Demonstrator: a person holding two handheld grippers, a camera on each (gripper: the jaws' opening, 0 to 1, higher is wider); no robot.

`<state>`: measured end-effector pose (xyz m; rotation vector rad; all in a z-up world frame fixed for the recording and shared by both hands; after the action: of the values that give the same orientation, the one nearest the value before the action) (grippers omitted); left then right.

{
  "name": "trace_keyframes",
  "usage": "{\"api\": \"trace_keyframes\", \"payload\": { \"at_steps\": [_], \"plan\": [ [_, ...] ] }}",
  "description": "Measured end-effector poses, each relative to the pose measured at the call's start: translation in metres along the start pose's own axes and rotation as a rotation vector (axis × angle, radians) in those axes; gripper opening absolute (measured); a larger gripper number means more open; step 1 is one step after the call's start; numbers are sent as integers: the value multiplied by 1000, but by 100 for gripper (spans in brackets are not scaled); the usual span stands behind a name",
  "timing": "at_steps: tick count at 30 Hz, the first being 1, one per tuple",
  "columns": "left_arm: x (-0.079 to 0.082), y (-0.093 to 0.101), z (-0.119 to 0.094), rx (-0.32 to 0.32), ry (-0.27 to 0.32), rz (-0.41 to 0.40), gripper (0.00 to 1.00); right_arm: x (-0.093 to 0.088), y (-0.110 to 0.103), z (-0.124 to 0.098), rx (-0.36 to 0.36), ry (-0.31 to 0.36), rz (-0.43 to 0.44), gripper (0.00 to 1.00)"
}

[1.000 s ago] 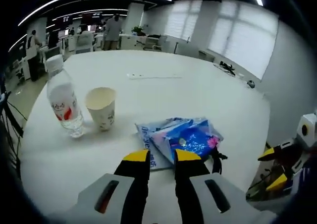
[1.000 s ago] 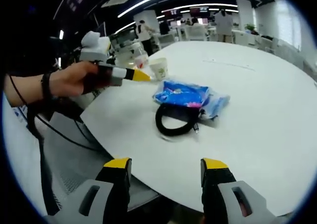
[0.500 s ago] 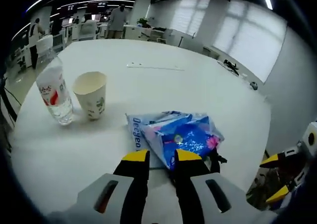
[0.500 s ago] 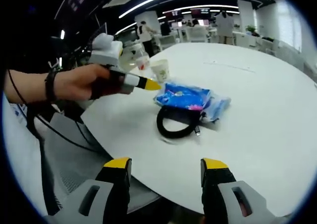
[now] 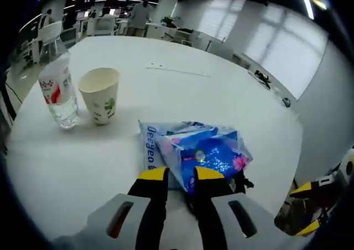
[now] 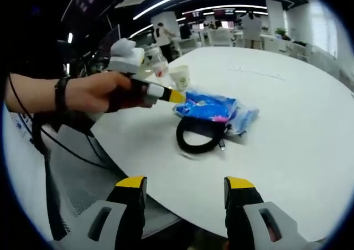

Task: Arrange the tabletop items into an orderly group along one side of the table until the central work area is clear of visible clutter.

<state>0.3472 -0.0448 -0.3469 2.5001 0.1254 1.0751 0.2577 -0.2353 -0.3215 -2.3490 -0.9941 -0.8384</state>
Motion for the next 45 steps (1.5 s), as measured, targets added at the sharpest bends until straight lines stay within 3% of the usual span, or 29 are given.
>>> {"api": "trace_keyframes", "payload": {
  "at_steps": [14,17,19,22,34,45],
  "plan": [
    [-1,-6,11,15,10,-59,14,-5,3,-7,-10,-13,4,57],
    [-1,-6,10,12,18,-75,5,-5,3,-7,-10,-14,3,57],
    [-3,-8,6,37,17,-66,0,-4,2,-7,-10,-13,4,57],
    [-5,-11,-1,37,32,-92,0,-2,2,-4,-10,-10,8,57],
    [-5,-27,-24,62,50,-54,0,4,-10,3,14,6,37,57],
    [-35,-31,-56,78,51,-52,0,-1,-12,4,24,-4,70,56]
  ]
}}
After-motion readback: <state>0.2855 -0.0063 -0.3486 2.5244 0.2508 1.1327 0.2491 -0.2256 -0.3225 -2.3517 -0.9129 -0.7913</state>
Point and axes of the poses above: the point that each gripper's makers call its tool centre point, and the gripper's own axes: z roughly forward along the fingers, y roughly to its right, x roughly out of its top, the point moved 2 cm from there along -z, roughly backward along the fingers, and after that the axes turned 6 degrees about -x, right-handed, at the moved point
